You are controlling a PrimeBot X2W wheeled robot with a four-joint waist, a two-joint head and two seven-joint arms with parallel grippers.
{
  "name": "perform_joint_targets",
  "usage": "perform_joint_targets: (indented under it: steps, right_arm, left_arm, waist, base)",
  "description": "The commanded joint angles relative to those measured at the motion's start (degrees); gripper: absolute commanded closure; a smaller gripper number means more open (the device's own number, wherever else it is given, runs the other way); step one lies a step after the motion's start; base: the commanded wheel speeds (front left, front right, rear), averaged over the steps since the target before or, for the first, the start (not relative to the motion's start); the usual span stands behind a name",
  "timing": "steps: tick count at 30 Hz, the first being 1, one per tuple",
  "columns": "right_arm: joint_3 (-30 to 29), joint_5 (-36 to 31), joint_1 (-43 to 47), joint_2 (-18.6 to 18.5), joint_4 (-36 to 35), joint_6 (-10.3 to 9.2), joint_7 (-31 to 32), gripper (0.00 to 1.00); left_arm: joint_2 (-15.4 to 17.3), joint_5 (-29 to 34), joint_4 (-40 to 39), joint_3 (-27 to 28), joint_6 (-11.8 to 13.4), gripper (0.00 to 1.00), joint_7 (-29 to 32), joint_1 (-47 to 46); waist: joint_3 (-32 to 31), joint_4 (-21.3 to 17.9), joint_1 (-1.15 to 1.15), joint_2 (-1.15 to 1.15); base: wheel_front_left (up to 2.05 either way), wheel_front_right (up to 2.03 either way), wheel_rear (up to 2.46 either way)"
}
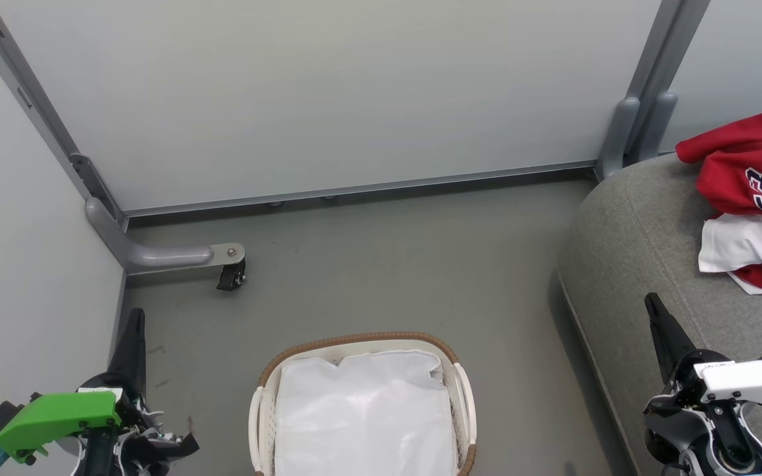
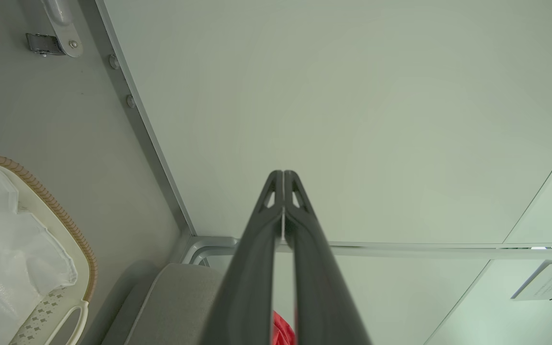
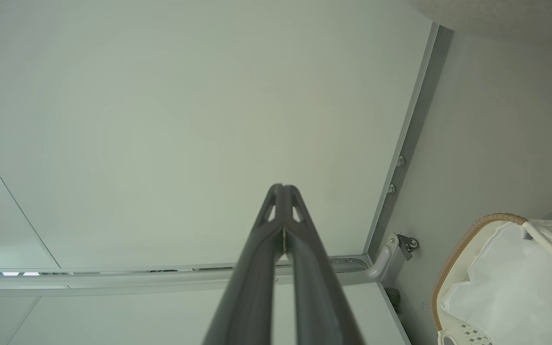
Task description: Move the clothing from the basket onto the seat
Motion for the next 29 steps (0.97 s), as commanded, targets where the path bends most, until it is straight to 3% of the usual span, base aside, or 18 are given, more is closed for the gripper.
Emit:
perform_joint_targets:
  steps: [1, 29]
  right_arm:
    - [-0.1, 0.21, 0.32, -0.34, -0.24, -0.04, 0.08, 1.0]
    - [-0.1, 0.21, 0.32, -0.33, -0.24, -0.04, 0.07, 1.0]
  left_arm:
    - [0.32, -0.18, -0.09, 0.11, -0.34, 1.0, 0.15, -0.62]
    - [0.32, -0.18, -0.1, 0.11, -0.34, 1.0, 0.15, -0.62]
  waist:
    - [0.0, 0.0, 0.0, 0.0]
    - [0.0, 0.0, 0.0, 0.0]
  base:
    - [0.0, 0.0, 0.0]
    - [0.0, 0.0, 0.0]
